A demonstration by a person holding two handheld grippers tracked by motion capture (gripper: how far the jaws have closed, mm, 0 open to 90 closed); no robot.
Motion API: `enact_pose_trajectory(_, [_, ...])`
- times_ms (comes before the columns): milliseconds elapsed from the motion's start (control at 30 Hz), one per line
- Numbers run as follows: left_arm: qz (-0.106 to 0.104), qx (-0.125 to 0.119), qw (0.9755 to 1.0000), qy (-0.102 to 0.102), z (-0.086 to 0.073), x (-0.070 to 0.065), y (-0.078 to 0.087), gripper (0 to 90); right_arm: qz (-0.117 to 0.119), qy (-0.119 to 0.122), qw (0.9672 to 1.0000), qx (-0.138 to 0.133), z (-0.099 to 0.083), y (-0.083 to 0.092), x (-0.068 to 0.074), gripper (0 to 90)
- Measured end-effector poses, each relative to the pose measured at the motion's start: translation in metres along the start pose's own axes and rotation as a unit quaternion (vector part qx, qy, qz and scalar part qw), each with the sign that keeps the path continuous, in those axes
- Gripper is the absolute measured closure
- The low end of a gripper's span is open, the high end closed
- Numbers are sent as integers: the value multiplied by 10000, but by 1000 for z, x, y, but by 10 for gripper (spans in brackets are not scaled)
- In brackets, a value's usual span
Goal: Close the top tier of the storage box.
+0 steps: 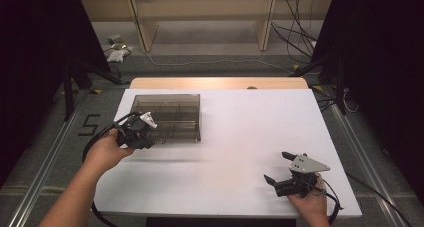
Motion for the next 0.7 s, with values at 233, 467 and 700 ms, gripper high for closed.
enact_pose_trajectory(233, [33, -47, 9999, 106, 3, 6, -3, 893, -4, 17, 10000, -3, 0, 0, 0, 14])
enact_pose_trajectory(467, [75, -86, 9997, 210, 7, 11, -6, 893, -13, 23, 10000, 2, 0, 0, 0, 14])
enact_pose_trajectory(700, [131, -164, 9992, 341, 12, 17, -9, 893, -10, 32, 10000, -9, 0, 0, 0, 14])
Point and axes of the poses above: each handheld gripper's, and its own axes: y roughly backward along the jaws, z roughly out of its top, x roughly to its left, the point moved 2 cm from there along -y, roughly forward along the jaws, and after that the axes turned 5 degrees about y, right-handed, at the moved point
